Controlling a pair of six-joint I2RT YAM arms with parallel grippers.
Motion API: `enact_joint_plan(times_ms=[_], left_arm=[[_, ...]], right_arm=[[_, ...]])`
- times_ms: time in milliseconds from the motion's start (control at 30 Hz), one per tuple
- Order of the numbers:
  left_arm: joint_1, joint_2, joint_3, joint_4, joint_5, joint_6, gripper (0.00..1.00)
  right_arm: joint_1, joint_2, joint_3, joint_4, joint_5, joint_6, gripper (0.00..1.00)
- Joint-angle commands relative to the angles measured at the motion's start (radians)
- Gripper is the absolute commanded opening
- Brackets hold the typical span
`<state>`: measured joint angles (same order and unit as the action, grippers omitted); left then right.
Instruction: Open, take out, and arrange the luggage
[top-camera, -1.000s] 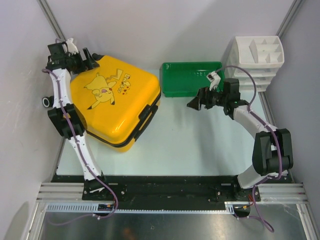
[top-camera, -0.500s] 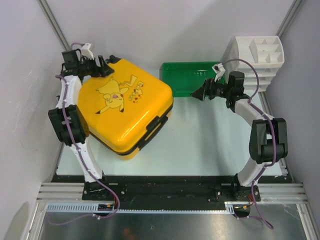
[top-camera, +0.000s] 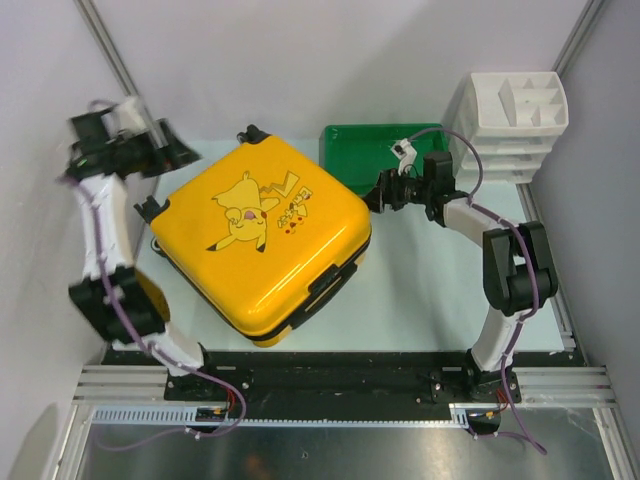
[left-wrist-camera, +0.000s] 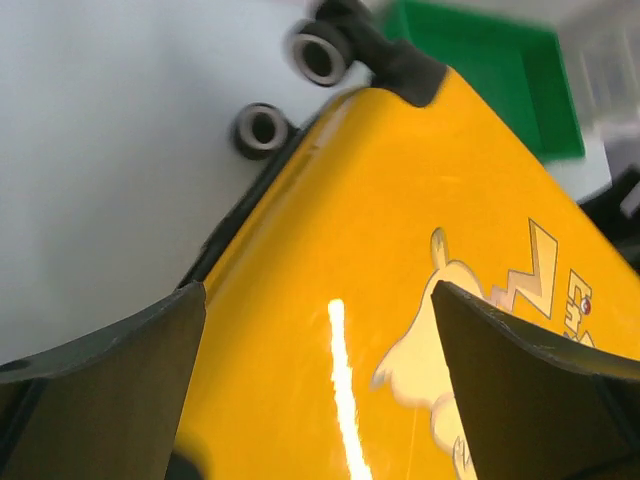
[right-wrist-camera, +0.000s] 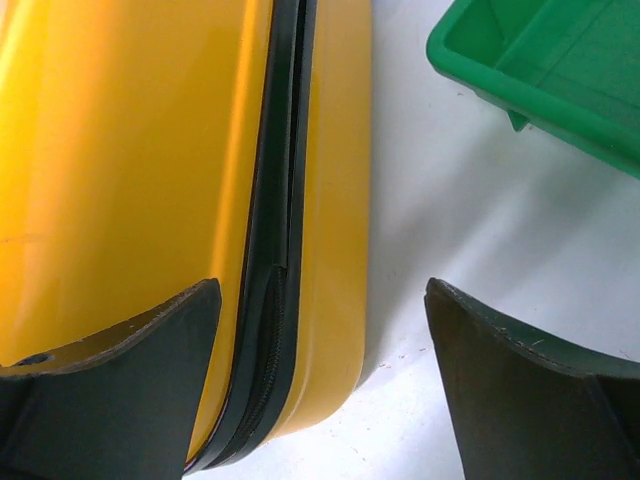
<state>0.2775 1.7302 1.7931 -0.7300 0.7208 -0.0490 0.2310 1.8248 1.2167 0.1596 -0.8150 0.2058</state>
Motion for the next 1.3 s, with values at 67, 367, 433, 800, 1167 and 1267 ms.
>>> enact_joint_plan(times_ms=[67,367,433,800,1167,1267], left_arm=[[0.239,-0.453,-0.363,-0.082,0.016,-0.087,1.00],[0.447,-0.779,-0.854,-0.095,0.129,-0.221,1.00],[0.451,-0.788,-0.890,-0.083,0.128,-0.242,1.00],[0.281,-0.350,-0.605,0.046,0.204,-0.223,0.93],[0.169,0.035,-0.105,0.075,0.125,-0.189,0.84],[0.160,-0.062,-0.098,0.075,0.053,-0.129,0.91]], right_arm=[[0.088,0.022,0.035,-0.122,-0.027,-0.017,0.86],[0.212,-0.004,0.017,-0.261,-0.046,-0.059,0.83],[0.215,-0.012,0.015,-0.269,-0.046,-0.060,0.82],[0.281,-0.038,-0.019,-0.316,-0.056,-0.114,0.78],[0.476,0.042,0.044,-0.042,0.013,0.038,0.78],[0.545,0.063,0.107,-0.058,0.057,0.007,0.80]])
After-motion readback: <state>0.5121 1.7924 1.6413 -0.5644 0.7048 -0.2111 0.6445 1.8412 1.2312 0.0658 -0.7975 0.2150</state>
